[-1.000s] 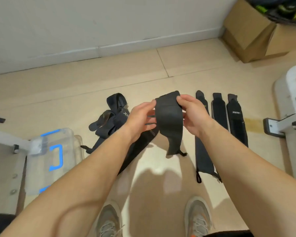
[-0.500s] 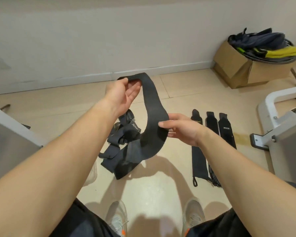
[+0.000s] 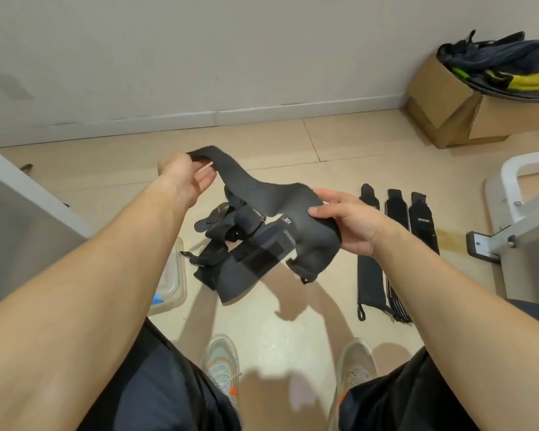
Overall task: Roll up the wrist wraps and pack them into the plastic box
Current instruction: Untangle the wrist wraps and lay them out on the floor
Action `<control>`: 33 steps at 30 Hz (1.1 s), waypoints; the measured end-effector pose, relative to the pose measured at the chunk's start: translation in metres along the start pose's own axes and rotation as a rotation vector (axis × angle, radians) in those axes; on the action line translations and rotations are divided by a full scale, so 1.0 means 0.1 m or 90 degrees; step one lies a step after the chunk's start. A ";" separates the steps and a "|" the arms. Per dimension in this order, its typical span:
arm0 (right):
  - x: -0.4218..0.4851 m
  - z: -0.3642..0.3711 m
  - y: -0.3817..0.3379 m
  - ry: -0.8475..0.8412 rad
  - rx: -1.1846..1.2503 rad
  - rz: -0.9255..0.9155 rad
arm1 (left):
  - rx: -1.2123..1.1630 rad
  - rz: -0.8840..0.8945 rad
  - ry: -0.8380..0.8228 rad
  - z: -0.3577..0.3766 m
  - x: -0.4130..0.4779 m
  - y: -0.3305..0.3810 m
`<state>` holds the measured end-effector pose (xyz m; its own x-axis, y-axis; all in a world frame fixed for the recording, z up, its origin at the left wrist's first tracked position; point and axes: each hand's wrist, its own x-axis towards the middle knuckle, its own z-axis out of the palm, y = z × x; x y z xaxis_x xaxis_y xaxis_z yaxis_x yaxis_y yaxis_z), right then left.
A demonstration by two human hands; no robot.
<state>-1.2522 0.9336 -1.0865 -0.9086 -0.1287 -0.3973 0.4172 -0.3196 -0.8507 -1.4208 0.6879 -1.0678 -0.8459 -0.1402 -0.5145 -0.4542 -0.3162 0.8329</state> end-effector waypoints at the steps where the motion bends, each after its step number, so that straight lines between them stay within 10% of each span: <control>1: 0.01 0.01 -0.02 0.010 0.035 -0.018 | 0.048 0.002 -0.003 0.01 -0.02 -0.02; 11: 0.08 0.14 -0.27 0.032 0.209 -0.065 | 0.176 0.012 -0.059 0.13 -0.16 -0.19; 17: 0.03 0.14 -0.12 0.198 -0.368 0.142 | 0.094 0.092 -0.184 0.24 -0.35 -0.13; 21: 0.04 0.18 -0.08 0.346 -0.381 -0.126 | 0.185 0.091 -0.320 0.34 -0.58 -0.23; 33: -0.02 0.49 -0.46 0.100 -0.082 -0.165 | 0.480 0.528 -0.454 0.51 -1.03 -0.54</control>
<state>-1.2704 0.9025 -1.0302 -0.9751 0.0910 -0.2022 0.1810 -0.2004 -0.9628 -1.3236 0.7677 -1.0499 -0.8009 0.5557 0.2232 0.4174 0.2507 0.8735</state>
